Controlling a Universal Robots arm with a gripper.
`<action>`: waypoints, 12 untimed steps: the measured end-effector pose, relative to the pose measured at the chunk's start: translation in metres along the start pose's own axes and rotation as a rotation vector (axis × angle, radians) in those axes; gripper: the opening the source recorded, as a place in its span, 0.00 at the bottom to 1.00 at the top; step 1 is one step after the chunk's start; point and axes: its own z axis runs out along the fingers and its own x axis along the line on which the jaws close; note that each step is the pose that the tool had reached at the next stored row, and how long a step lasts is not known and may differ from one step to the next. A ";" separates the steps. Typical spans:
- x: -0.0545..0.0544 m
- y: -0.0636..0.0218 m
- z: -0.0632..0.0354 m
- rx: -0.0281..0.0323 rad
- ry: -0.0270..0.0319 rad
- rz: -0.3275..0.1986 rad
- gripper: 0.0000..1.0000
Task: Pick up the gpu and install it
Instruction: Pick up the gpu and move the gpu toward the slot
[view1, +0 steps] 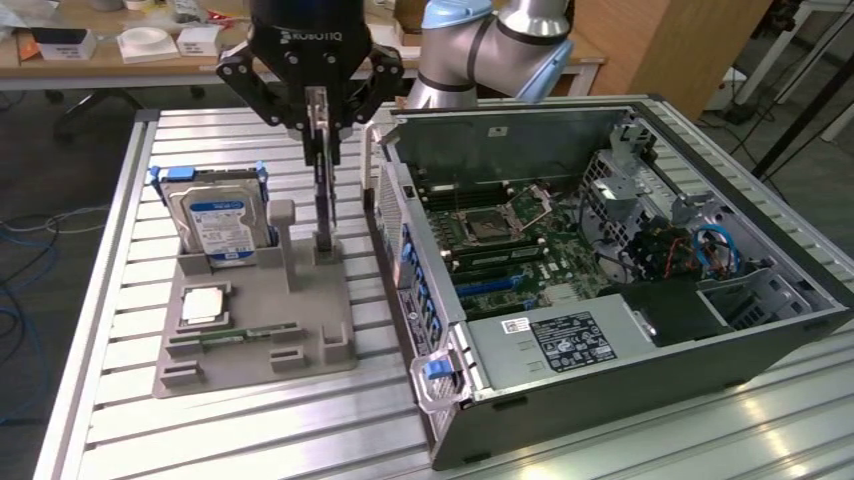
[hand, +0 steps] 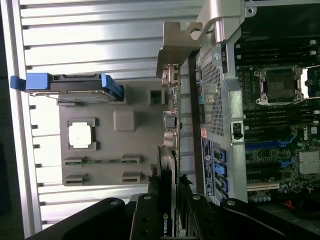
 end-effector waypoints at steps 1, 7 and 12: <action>-0.002 0.0004 0.0000 0.0000 0.0001 0.000 0.26; -0.021 0.0024 0.0006 0.0001 0.0000 0.000 0.26; -0.034 0.0038 0.0009 0.0000 -0.0001 0.000 0.26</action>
